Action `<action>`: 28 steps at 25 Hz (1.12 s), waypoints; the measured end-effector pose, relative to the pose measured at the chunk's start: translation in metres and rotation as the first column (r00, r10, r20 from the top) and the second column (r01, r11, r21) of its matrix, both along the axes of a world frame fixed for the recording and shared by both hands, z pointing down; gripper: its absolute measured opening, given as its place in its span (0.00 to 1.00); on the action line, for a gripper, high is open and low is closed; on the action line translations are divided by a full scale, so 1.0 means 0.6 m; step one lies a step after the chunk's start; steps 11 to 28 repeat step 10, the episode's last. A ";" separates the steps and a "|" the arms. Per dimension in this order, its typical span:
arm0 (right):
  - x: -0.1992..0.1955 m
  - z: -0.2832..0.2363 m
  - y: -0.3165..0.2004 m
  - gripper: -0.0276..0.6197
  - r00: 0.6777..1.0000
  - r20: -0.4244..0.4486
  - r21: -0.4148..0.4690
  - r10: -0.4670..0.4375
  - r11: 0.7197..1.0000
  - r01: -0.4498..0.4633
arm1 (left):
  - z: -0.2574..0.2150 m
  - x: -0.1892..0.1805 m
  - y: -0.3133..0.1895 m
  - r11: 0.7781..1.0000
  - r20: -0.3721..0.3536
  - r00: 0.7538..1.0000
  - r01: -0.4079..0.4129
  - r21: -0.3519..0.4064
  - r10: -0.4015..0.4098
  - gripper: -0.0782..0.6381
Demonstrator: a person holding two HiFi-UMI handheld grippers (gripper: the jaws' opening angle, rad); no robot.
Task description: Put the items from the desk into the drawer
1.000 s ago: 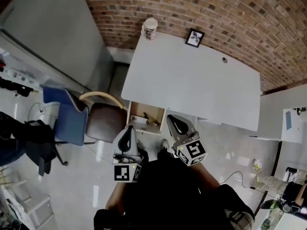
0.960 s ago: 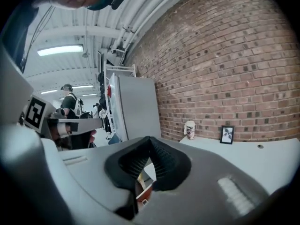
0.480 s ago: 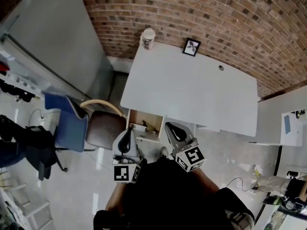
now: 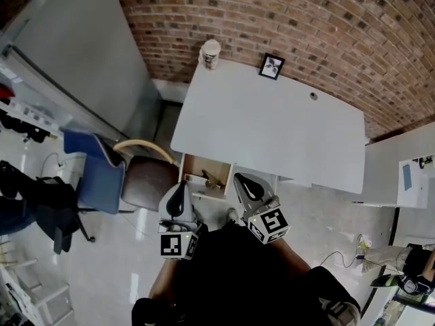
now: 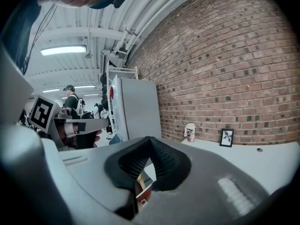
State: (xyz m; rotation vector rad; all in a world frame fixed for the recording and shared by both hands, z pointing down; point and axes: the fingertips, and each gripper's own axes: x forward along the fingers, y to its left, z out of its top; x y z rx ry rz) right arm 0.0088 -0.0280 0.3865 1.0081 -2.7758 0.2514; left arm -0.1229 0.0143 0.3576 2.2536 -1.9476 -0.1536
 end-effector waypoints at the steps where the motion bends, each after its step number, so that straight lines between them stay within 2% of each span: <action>1: -0.001 0.002 0.002 0.05 1.000 -0.002 0.001 -0.002 1.000 0.002 | 0.001 0.000 0.002 1.000 0.000 1.000 0.000 -0.002 0.000 0.14; 28: -0.001 0.017 0.009 0.05 1.000 -0.012 -0.023 -0.011 1.000 0.011 | 0.004 0.001 0.009 1.000 0.001 1.000 0.005 -0.011 -0.005 0.14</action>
